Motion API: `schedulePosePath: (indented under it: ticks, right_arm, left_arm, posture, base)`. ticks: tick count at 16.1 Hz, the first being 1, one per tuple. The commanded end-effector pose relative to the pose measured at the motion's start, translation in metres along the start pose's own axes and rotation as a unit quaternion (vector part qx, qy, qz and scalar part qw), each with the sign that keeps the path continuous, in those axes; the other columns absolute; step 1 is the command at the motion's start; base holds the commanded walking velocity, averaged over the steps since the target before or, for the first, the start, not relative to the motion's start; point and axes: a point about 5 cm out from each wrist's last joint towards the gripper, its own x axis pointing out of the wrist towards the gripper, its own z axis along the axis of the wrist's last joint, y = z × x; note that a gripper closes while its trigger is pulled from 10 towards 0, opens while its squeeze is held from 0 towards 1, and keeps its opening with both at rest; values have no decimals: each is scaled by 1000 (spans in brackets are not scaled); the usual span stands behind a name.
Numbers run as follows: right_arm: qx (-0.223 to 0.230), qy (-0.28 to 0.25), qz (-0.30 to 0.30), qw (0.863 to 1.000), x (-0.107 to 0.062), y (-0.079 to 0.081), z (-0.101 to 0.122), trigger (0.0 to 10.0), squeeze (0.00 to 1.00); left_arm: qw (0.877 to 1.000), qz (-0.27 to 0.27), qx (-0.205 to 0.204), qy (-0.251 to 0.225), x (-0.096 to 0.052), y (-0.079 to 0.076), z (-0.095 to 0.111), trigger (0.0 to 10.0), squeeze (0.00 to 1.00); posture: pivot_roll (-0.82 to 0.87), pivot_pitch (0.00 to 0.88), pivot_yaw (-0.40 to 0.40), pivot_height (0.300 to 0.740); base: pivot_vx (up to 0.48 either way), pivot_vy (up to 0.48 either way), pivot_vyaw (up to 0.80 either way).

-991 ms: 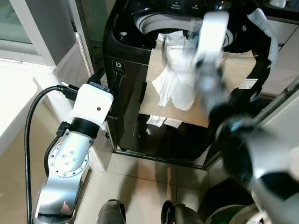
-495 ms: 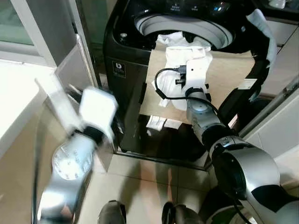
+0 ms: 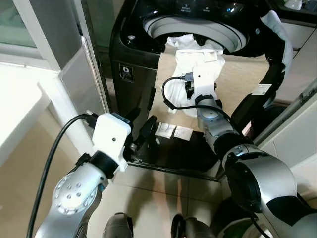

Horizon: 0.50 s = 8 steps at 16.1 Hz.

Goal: Clothes washing

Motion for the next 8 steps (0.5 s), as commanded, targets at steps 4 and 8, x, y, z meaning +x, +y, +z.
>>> schedulePosePath:
  ticks: [4, 8]
  right_arm:
    - [-27, 28, -31, 999, 9, -16, 10, 10000, 1000]
    - [-2, 72, -43, 996, 11, -20, 9, 0, 0]
  left_arm:
    - [1000, 9, 8, 8, -14, -7, 7, 10000, 0]
    - [1000, 19, 16, 11, -15, -7, 9, 10000, 0]
  posture:
    - [341, 201, -73, 740]
    - [344, 201, -86, 740]
  base:
    - [0, 0, 0]
    - [0, 0, 0]
